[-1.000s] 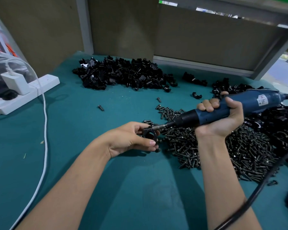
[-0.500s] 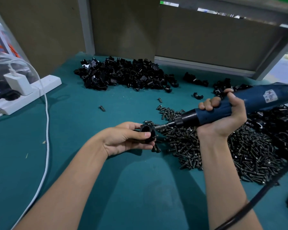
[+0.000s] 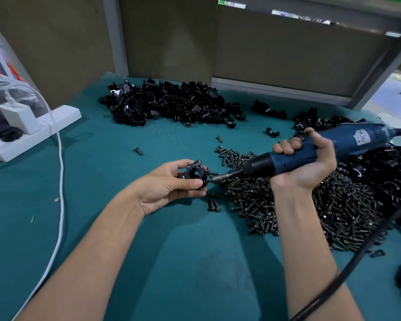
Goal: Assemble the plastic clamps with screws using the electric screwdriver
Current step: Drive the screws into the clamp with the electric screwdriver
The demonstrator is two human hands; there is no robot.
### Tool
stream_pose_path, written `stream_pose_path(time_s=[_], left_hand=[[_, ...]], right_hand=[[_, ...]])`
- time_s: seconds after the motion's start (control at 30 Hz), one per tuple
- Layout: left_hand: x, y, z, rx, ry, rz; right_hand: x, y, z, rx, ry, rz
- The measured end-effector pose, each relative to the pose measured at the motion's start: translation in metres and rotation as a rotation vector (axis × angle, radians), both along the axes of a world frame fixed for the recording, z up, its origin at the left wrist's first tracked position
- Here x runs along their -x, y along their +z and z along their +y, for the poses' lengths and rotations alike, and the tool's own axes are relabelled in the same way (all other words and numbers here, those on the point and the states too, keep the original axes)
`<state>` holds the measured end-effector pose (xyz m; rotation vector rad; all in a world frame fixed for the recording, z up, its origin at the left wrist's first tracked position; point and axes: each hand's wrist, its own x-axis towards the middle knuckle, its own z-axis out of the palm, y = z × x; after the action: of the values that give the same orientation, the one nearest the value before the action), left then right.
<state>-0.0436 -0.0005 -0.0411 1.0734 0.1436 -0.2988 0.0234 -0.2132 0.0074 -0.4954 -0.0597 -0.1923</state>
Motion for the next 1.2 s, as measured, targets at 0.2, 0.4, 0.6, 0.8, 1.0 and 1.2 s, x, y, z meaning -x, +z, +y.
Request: stream_pose_path(time_s=[0.2, 0.4, 0.6, 0.8, 1.0, 1.2], left_hand=[[0.0014, 0.0015, -0.0010, -0.028, -0.023, -0.061], [0.0017, 0.0003, -0.0019, -0.050, -0.050, -0.096], [0.0018, -0.0012, -0.0039, -0.041, -0.053, -0.101], [0.0013, -0.0018, -0.0052, -0.029, -0.043, -0.109], [0.0021, -0.0014, -0.0062, -0.032, -0.031, -0.116], [0.0040, 0.0008, -0.0058, -0.049, -0.032, -0.121]], right_hand=[[0.0000, -0.0008, 0.0001, -0.032, -0.002, 0.012], [-0.0005, -0.0027, -0.0007, -0.030, 0.003, 0.002], [-0.0001, -0.0036, -0.0007, -0.010, 0.014, -0.021], [0.0000, -0.0045, -0.0007, -0.010, 0.017, -0.023], [-0.0005, -0.0046, -0.0010, -0.017, 0.017, -0.005], [-0.0011, -0.0070, -0.0005, -0.018, 0.031, 0.000]])
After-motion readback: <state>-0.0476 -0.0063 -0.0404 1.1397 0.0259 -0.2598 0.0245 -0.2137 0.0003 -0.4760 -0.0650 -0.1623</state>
